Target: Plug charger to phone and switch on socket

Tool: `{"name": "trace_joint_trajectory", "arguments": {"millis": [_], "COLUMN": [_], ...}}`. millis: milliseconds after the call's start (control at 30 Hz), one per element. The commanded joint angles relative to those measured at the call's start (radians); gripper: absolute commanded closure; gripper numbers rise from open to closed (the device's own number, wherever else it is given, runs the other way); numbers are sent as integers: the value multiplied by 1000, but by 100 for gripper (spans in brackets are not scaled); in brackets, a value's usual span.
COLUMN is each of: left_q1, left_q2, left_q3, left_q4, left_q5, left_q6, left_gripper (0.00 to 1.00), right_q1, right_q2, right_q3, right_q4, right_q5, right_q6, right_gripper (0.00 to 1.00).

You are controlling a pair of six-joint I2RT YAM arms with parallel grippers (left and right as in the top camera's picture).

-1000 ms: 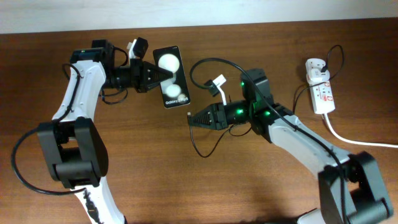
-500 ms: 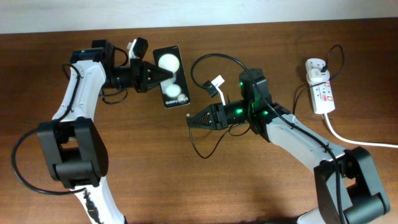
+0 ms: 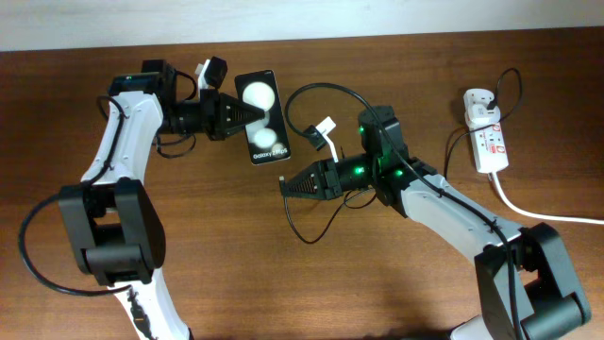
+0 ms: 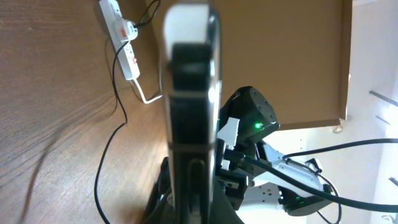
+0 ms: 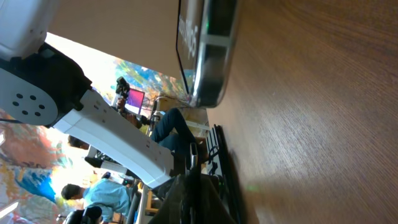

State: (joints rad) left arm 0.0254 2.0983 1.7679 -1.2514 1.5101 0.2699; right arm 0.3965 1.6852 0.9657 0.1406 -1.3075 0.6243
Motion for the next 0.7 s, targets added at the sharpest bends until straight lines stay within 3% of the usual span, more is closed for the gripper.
{"name": "trace_joint_trajectory", "arguments": {"millis": [0,667], "left_q1": [-6,-24], "left_q2": [-3,-3], "left_q3": [5,5], "left_q4": [2,2], "left_q5": [-5,-7], "left_q6": [19,19], "left_gripper": [100,100], "right_q1": [5,5], "right_q2": [1,1], "right_q3": [3,3], "right_q4": [6,6], "right_q5": [-20,6], "right_q6": [-2,6], "right_gripper": [96,96]}}
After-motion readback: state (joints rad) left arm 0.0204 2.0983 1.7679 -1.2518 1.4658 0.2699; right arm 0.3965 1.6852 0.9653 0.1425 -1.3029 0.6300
